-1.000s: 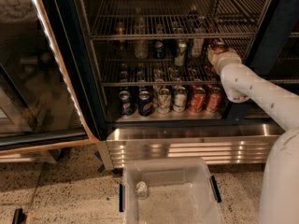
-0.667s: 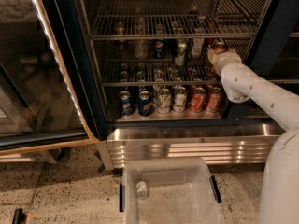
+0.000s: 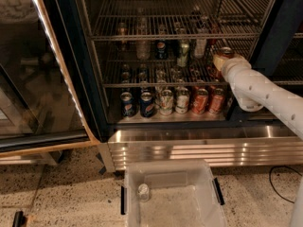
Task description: Pick coke can from middle shelf of fridge
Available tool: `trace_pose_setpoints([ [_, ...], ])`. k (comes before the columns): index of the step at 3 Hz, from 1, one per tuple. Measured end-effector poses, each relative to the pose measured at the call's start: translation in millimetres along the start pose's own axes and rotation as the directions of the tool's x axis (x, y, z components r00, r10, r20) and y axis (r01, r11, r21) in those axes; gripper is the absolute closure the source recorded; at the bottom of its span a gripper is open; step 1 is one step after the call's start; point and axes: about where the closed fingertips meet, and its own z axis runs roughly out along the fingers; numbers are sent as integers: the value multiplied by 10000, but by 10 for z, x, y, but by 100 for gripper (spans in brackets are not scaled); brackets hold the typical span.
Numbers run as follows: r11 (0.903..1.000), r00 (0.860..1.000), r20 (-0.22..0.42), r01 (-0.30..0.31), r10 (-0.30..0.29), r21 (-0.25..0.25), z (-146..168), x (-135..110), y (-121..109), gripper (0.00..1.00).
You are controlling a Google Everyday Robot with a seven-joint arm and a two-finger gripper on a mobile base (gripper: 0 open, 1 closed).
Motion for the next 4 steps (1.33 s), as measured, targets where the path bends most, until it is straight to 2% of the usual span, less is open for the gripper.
trace_pose_setpoints([
  [2,9988,9982,556,-199,224,-452,-332,-152,78,100],
  [3,9977,9942,1044,-205,271,-640,-509,-307,99,100],
  [4,9951,9930,1169,-56,171,-984,-672,-344,157,100],
])
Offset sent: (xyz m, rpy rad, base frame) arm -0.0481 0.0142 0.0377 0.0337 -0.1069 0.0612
